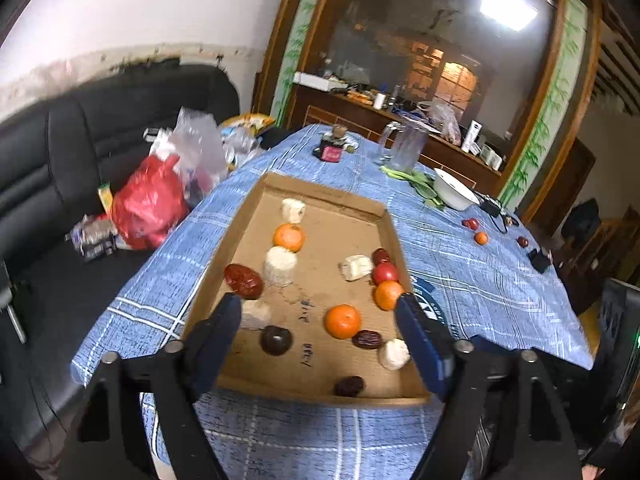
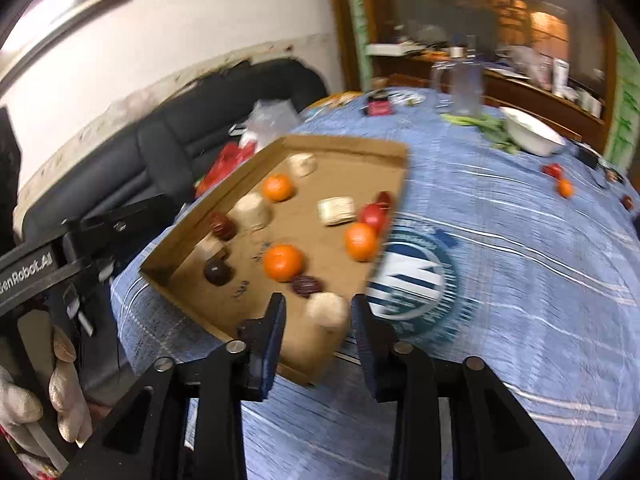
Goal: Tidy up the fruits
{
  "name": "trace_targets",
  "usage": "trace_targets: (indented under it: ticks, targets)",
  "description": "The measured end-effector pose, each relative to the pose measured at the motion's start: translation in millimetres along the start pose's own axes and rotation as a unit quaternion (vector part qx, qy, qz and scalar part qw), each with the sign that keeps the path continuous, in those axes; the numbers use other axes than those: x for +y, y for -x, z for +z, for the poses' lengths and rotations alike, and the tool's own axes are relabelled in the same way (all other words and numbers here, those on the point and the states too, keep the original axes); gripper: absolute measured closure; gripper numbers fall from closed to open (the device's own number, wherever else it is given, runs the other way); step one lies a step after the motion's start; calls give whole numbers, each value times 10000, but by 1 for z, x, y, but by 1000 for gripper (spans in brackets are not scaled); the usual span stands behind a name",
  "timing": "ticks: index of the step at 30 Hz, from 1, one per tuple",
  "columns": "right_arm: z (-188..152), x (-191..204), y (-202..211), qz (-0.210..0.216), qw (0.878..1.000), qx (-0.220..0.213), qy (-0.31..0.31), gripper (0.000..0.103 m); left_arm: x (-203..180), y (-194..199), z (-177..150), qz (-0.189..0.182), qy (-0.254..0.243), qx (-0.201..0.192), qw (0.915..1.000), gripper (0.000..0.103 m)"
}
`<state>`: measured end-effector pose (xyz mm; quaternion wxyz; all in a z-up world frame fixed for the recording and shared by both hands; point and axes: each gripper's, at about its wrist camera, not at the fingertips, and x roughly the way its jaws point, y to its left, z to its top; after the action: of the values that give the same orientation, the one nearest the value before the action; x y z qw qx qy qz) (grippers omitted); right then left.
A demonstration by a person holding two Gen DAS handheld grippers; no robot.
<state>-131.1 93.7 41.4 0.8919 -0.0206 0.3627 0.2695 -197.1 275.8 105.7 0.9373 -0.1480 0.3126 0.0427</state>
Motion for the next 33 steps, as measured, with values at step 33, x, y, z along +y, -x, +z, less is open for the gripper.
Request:
trace_targets:
  ticks: [33]
  targets:
    - [-58, -112, 72, -752, 9826, -470, -1631, 46, -136, 21, -44, 279, -1813, -115, 9830, 17]
